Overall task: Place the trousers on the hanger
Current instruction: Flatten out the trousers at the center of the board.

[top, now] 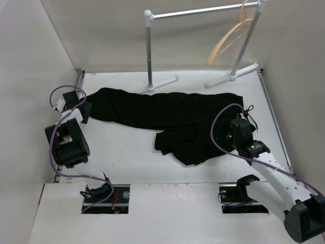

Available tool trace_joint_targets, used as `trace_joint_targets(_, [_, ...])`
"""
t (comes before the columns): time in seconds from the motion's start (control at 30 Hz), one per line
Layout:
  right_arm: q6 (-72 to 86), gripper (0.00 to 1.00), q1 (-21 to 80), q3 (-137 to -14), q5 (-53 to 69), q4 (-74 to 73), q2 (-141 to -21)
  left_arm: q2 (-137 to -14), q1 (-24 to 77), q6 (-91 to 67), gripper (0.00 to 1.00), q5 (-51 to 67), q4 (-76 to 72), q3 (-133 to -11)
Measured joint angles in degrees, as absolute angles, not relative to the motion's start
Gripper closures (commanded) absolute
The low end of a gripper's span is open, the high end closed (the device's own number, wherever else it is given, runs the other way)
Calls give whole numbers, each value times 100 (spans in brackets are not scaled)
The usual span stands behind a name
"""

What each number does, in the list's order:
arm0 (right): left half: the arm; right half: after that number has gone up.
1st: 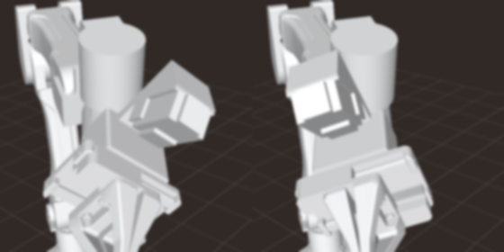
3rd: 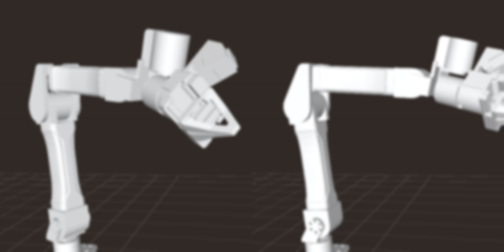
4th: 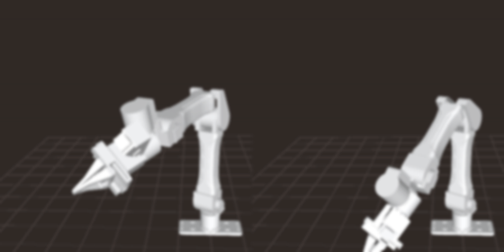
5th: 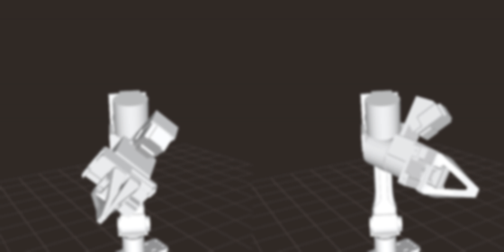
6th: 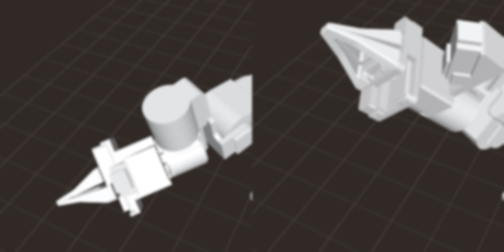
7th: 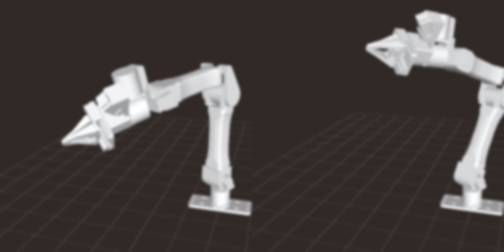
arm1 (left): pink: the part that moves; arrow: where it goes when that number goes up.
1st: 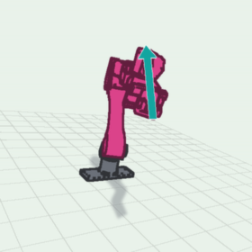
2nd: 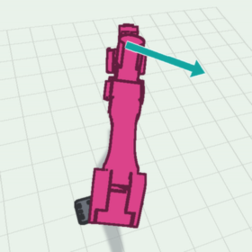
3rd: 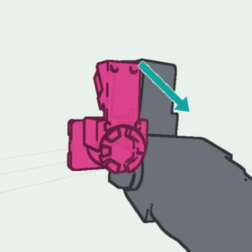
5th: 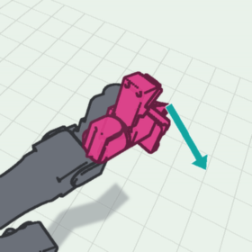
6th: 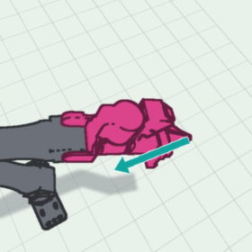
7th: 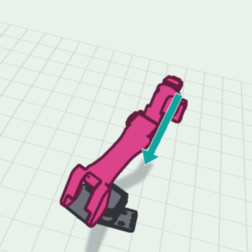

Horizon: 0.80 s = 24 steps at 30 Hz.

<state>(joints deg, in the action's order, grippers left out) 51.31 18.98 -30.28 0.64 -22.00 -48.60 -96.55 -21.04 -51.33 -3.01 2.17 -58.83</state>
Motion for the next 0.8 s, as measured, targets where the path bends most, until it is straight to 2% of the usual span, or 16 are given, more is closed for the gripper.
trace_joint_targets(0.13, [5096, 33, 2126, -3028, 161, -2198, -4856, -10512, -2106, -5133, 50, -43, 191, -6390])
trace_joint_targets(0.27, [5103, 33, 2392, -3028, 183, -2198, -4838, -10884, -2099, -5151, 85, 54, 130, -6661])
trace_joint_targets(0.33, [5111, 34, 2467, -3028, 187, -2198, -4840, -10923, -2106, -5151, 93, 86, 117, -6672])
trace_joint_targets(0.4, [5122, 34, 2488, -3028, 187, -2196, -4851, -10919, -2106, -5151, 96, 102, 126, -6672])
trace_joint_targets(0.53, [5122, 34, 2488, -3028, 183, -2171, -4978, -10492, -2102, -5148, 96, 110, 242, -6547])
trace_joint_targets(0.67, [5122, 33, 2488, -3028, 185, -2069, -5164, -8903, -1951, -5148, 88, -252, 414, -5913])
trace_joint_targets(0.7, [5122, 33, 2488, -3028, 189, -2018, -5210, -8425, -1874, -5151, 82, -395, 460, -5721])
trace_joint_targets(0.8, [5113, 32, 2495, -3037, 215, -1890, -5400, -7542, -1699, -5168, 55, -692, 561, -5146])
